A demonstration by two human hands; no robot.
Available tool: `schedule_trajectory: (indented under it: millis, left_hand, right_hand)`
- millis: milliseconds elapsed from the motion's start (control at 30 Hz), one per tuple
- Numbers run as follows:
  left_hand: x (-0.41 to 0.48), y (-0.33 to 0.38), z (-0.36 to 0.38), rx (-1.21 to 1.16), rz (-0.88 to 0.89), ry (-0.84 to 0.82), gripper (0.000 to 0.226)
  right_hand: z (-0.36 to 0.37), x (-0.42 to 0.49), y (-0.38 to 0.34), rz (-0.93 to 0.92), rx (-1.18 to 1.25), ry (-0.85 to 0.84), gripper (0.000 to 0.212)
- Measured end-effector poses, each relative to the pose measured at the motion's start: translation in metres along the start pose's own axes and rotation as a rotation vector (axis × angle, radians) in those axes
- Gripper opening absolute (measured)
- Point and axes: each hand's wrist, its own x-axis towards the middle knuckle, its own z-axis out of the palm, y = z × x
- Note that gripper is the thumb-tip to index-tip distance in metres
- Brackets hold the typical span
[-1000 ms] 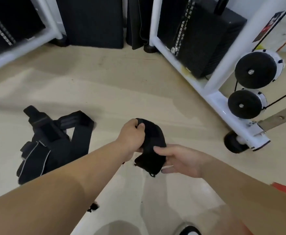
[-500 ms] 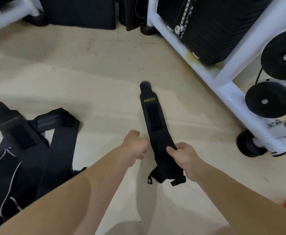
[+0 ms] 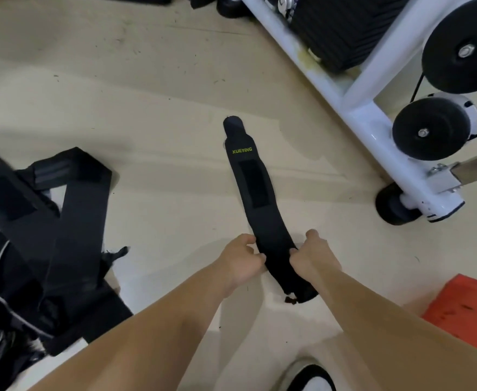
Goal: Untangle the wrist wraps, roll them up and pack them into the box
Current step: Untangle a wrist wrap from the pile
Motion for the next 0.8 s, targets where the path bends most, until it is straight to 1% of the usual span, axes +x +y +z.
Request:
schedule_trajectory:
  millis: [33, 67, 100, 167, 200, 233, 267, 367, 433, 500, 567, 633, 733, 800]
  left_hand:
    - [0.000, -0.003, 0.003, 0.007, 0.009, 0.042, 0.041]
    - [0.000, -0.006, 0.005, 0.012, 0.026, 0.097, 0.035]
    - [0.000, -0.009, 0.005, 0.010, 0.030, 0.154, 0.034]
    - [0.002, -0.014, 0.004, -0.011, 0.020, 0.226, 0.038]
    - [0.002, -0.017, 0.002, -0.022, 0.016, 0.233, 0.039]
    - [0.002, -0.020, 0.001, -0.019, 0.007, 0.228, 0.039]
    - [0.002, -0.022, -0.001, -0.017, 0.007, 0.225, 0.038]
    - [0.005, -0.032, -0.005, -0.021, 0.020, 0.235, 0.035]
    - [0.006, -0.037, -0.006, -0.015, 0.015, 0.232, 0.035]
    - [0.007, -0.040, -0.007, -0.010, 0.007, 0.218, 0.036]
    - [0.007, -0.040, -0.008, -0.006, 0.001, 0.209, 0.035]
    - [0.008, -0.038, -0.008, 0.001, 0.005, 0.200, 0.036]
    - [0.003, -0.031, -0.013, 0.069, 0.049, 0.166, 0.037]
    - [-0.005, -0.022, -0.023, 0.171, 0.088, 0.121, 0.036]
  right_hand:
    - [0.002, -0.002, 0.004, -0.045, -0.145, 0.080, 0.036]
    - [0.007, -0.003, 0.006, -0.141, -0.220, 0.155, 0.043]
    - [0.014, -0.006, 0.006, -0.267, -0.211, 0.194, 0.047]
    - [0.030, -0.009, 0.002, -0.478, -0.200, 0.112, 0.049]
    - [0.038, -0.009, 0.000, -0.530, -0.255, 0.051, 0.050]
    - [0.044, -0.009, -0.001, -0.544, -0.327, 0.013, 0.050]
    - [0.048, -0.009, -0.001, -0.552, -0.378, 0.016, 0.050]
    - [0.046, -0.008, 0.003, -0.549, -0.393, 0.100, 0.050]
    - [0.042, -0.005, 0.010, -0.487, -0.362, 0.128, 0.052]
    - [0.039, -0.002, 0.016, -0.379, -0.309, 0.145, 0.054]
    - [0.035, -0.001, 0.019, -0.294, -0.275, 0.127, 0.055]
    - [0.031, -0.005, 0.017, -0.260, -0.277, 0.109, 0.057]
    - [0.031, -0.018, -0.002, -0.355, -0.362, 0.103, 0.062]
    - [0.029, -0.029, -0.028, -0.427, -0.380, 0.053, 0.066]
